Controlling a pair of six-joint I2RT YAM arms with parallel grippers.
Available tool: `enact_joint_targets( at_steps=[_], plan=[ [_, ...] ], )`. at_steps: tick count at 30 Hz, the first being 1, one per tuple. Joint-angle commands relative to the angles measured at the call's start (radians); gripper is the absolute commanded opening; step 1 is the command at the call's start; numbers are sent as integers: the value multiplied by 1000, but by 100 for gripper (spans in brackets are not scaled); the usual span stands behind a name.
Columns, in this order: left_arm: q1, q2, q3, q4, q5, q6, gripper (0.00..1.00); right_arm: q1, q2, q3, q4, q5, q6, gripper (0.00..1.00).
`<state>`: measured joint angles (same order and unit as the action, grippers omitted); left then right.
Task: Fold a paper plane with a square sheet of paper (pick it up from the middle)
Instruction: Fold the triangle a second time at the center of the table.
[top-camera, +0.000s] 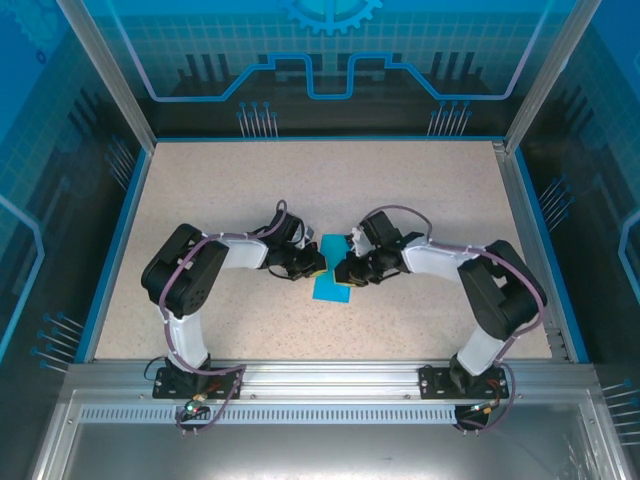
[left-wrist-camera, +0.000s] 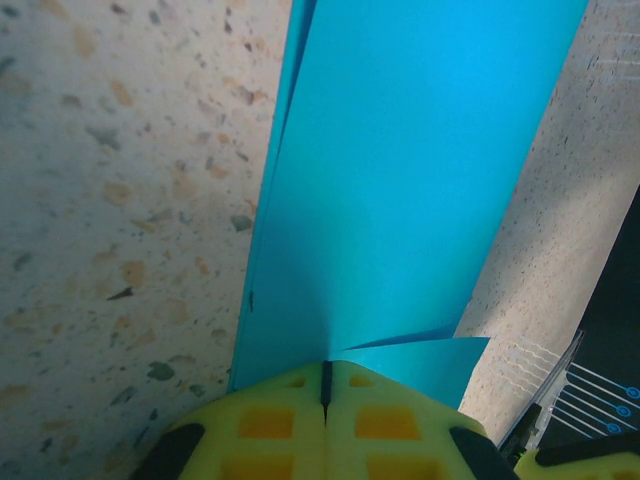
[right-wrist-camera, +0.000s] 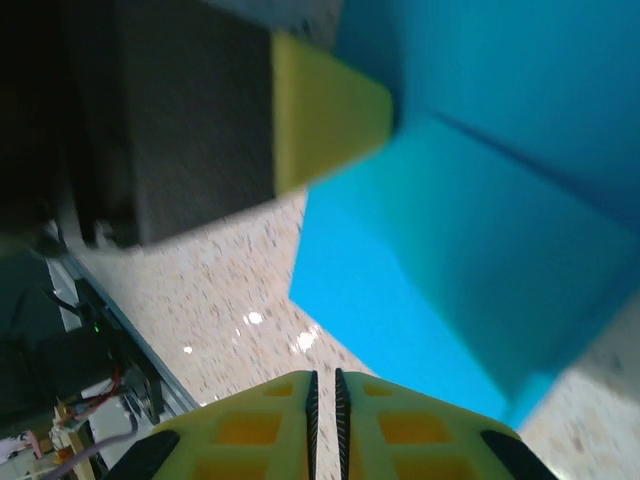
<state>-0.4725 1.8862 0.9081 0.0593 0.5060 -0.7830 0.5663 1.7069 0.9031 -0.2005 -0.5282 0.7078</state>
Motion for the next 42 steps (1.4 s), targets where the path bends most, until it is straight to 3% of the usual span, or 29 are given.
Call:
enact_joint_targets(
  at_steps=[1, 11, 16, 22, 35, 42],
  plan=[
    [3, 59, -13, -99, -109, 11, 0, 17, 83, 65, -23, 9, 16, 16],
    [3, 60, -15, -98, -111, 8, 0, 29, 190, 83, -55, 109, 21, 15],
    [3, 59, -14, -102, -113, 8, 0, 36, 145, 54, -66, 126, 21, 16],
    [3, 56, -15, -102, -113, 8, 0, 56, 70, 103, -86, 99, -2, 14],
    [3, 52, -25, -98, -114, 3, 0, 67, 205, 102, -71, 110, 12, 8],
    [4, 51, -23, -107, -133, 5, 0, 66, 92, 1, -48, 68, 12, 13]
  ],
)
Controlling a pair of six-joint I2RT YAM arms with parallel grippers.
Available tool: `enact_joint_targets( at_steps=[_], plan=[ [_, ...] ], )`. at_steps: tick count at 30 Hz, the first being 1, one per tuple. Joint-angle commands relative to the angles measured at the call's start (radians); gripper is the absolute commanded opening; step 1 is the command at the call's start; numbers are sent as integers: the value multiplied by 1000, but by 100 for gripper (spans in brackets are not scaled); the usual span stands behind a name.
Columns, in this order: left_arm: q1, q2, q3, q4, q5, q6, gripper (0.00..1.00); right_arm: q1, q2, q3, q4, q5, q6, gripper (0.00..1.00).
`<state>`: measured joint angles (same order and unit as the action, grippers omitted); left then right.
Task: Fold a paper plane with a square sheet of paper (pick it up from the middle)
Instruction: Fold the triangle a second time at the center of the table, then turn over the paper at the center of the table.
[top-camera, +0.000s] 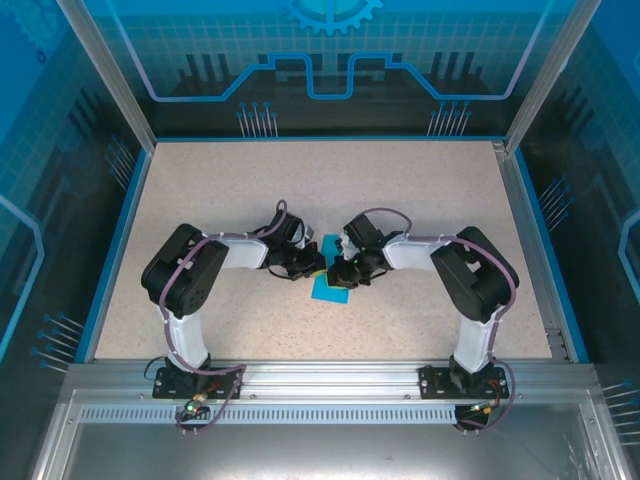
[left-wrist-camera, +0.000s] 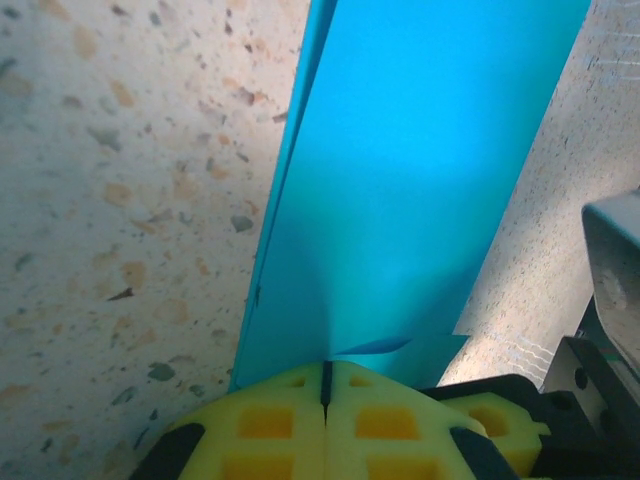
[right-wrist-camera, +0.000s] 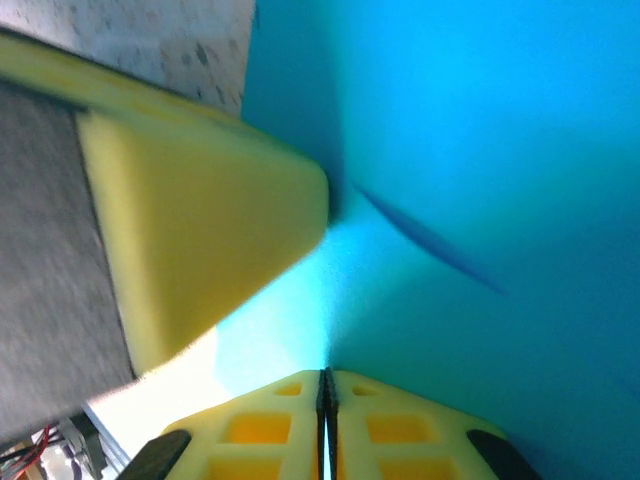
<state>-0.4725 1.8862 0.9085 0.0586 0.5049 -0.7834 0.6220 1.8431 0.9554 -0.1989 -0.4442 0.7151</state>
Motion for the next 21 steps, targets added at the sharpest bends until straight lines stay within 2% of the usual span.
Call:
enact_joint_targets(
  at_steps=[1, 8, 12, 16, 18, 21],
  plan=[
    [4, 53, -23, -106, -133, 4, 0, 10, -60, -69, -50, -22, 4, 14],
    [6, 48, -22, -106, -129, 5, 0, -2, -164, -230, -28, -32, 26, 16],
    [4, 41, -20, -101, -116, 6, 0, -17, -241, -247, -45, -8, 32, 18],
    [4, 27, -13, -101, -98, 7, 0, -40, -286, -225, -45, 40, 42, 29],
    [4, 15, -11, -100, -91, 4, 0, -50, -280, -207, -43, 70, 58, 39],
    [4, -1, -3, -107, -79, 6, 1, -66, -244, -179, -21, 97, 88, 44]
  ],
)
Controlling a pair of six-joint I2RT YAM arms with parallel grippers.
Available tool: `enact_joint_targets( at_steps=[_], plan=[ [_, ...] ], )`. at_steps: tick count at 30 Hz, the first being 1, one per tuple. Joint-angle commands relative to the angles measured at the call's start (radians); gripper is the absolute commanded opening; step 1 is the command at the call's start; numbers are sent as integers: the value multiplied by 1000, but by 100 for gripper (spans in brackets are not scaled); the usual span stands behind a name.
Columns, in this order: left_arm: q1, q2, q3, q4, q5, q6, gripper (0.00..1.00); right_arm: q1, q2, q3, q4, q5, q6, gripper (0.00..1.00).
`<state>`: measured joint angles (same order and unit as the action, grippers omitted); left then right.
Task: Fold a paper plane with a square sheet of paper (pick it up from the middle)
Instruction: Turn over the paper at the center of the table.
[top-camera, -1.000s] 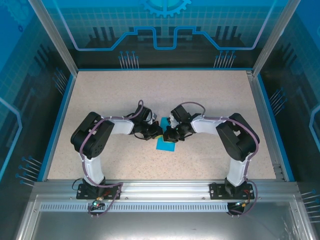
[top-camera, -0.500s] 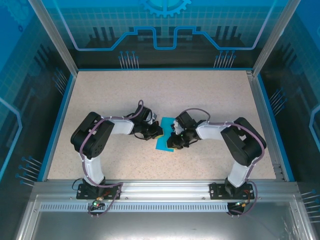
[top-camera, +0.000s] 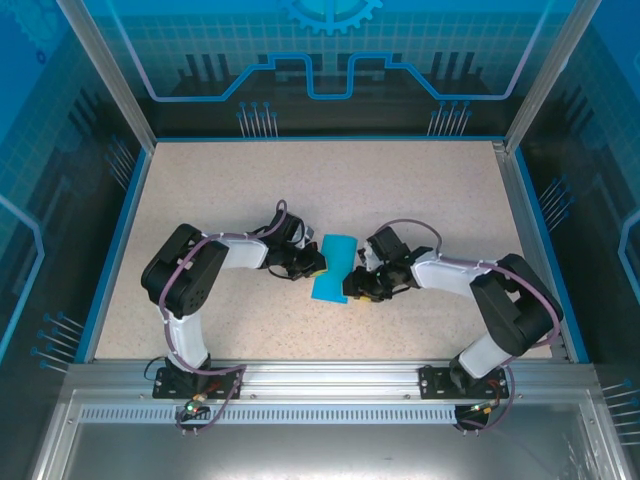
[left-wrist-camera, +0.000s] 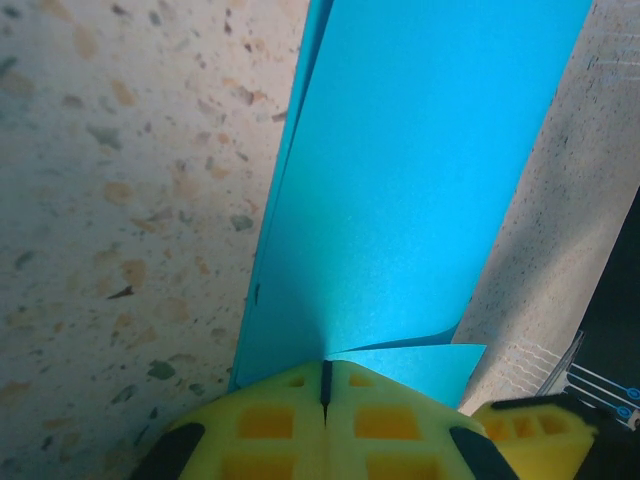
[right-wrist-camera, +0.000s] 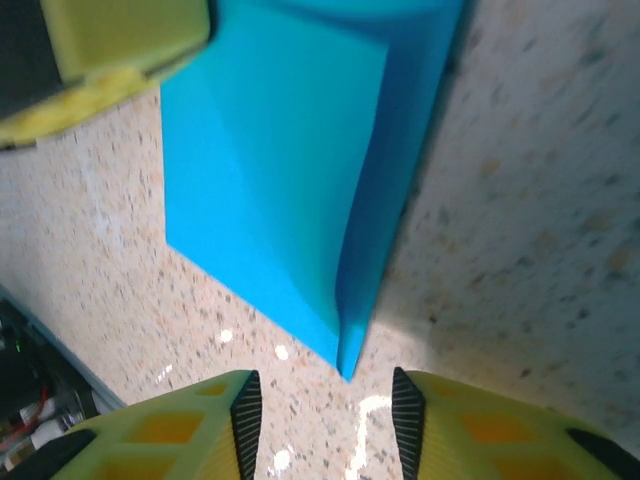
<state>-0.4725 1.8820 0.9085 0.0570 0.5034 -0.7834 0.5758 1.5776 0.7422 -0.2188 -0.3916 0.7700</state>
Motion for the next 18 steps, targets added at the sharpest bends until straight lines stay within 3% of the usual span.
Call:
enact_joint_targets(
  at_steps=[1, 13, 18],
  plan=[
    [3, 0, 1, -110, -77, 8, 1, -25, 38, 44, 13, 43, 41, 45],
    [3, -7, 23, -131, -80, 15, 1, -38, 146, 88, 91, 2, 88, 41],
    [3, -4, 21, -126, -79, 12, 1, -39, 144, 58, 165, -23, 117, 34]
  ],
)
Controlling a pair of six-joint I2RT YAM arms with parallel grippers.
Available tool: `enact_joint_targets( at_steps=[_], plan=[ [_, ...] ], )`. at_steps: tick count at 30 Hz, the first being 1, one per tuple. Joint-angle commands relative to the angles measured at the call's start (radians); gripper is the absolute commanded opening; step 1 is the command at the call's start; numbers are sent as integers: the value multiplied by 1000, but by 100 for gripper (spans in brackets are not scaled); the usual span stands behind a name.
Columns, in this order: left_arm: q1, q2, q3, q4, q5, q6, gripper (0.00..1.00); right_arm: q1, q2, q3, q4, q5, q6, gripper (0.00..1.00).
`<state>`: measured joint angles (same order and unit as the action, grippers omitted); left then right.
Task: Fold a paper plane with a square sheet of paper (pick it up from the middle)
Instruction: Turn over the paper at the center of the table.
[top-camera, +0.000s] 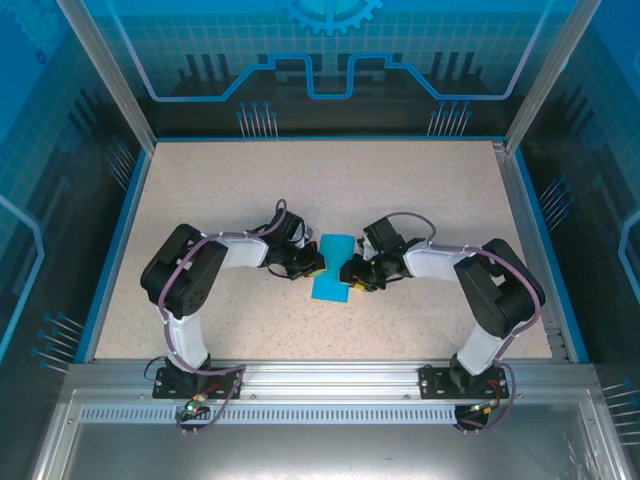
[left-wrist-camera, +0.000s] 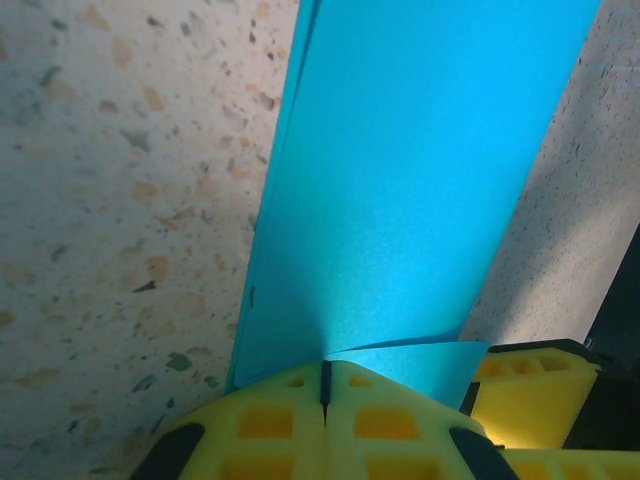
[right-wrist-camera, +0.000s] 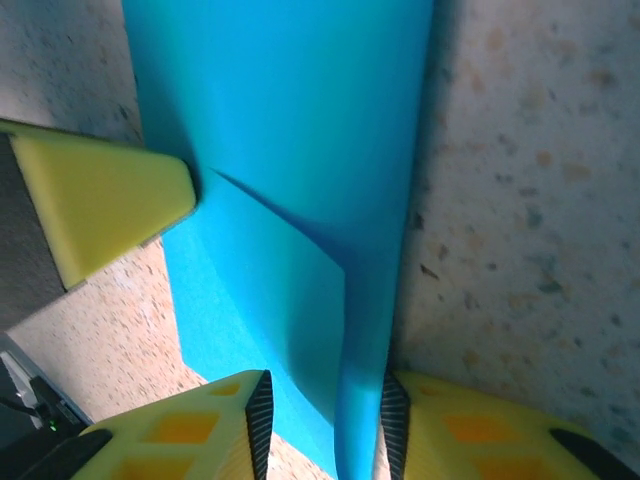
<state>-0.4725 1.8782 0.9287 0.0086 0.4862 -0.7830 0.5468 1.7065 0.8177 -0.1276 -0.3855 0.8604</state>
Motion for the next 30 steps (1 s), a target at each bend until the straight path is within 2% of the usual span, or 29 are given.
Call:
enact_joint_targets(
  at_steps=[1, 12, 16, 21, 26, 29, 30],
  plan=[
    [3, -1, 1, -78, -62, 11, 1, -10, 16, -20, 82, -33, 30, 33],
    [3, -20, 1, -84, -70, 8, 1, -15, 18, -30, 120, -53, 21, 35],
    [4, -49, 1, -73, -54, -5, 4, -16, 25, -45, 140, -70, -1, 28],
    [3, -145, -18, -63, -71, -15, 14, -20, 13, -39, 163, -106, -43, 20],
    [3, -285, -31, -130, -182, -10, 18, -28, -52, 9, 56, -100, -122, 13],
    [5, -398, -45, -195, -296, -5, 20, -29, -125, 71, -110, -46, -209, 12],
    [7, -439, -55, -211, -336, -8, 23, -30, -152, 110, -198, -10, -247, 9]
  ],
)
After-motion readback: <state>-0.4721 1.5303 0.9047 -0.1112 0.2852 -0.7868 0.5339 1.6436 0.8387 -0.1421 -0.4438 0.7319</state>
